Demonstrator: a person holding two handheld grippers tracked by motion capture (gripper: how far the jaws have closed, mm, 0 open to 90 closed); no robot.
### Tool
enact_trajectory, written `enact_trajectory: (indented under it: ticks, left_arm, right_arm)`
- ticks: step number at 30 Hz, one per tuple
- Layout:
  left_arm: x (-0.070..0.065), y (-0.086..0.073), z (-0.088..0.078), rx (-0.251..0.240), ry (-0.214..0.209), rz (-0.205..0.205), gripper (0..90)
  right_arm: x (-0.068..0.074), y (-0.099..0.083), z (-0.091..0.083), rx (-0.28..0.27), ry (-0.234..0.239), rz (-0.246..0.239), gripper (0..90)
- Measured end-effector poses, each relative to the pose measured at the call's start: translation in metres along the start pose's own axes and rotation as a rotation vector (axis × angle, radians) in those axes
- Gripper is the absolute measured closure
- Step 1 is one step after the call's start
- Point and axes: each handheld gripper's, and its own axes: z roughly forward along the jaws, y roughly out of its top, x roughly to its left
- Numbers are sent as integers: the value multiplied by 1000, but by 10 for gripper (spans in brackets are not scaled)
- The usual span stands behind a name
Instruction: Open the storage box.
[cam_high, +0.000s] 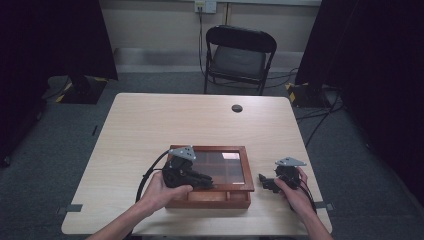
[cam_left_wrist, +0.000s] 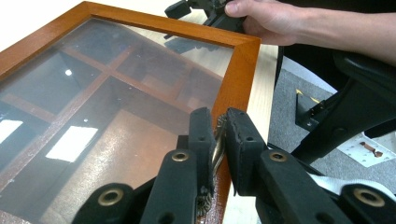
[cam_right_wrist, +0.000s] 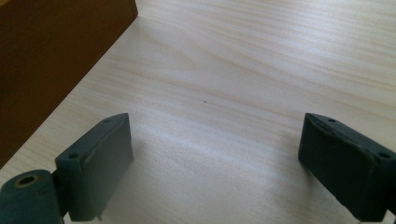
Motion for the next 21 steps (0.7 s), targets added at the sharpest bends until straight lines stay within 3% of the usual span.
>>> enact_trajectory:
  ticks: [11, 21]
  left_arm:
    - [0, 4, -4, 7, 3, 15, 810]
    - [1, 9, -8, -19, -2, 6, 810]
  right_arm:
    - [0, 0, 0, 0, 0, 0, 91]
    - [0, 0, 0, 0, 0, 0, 91]
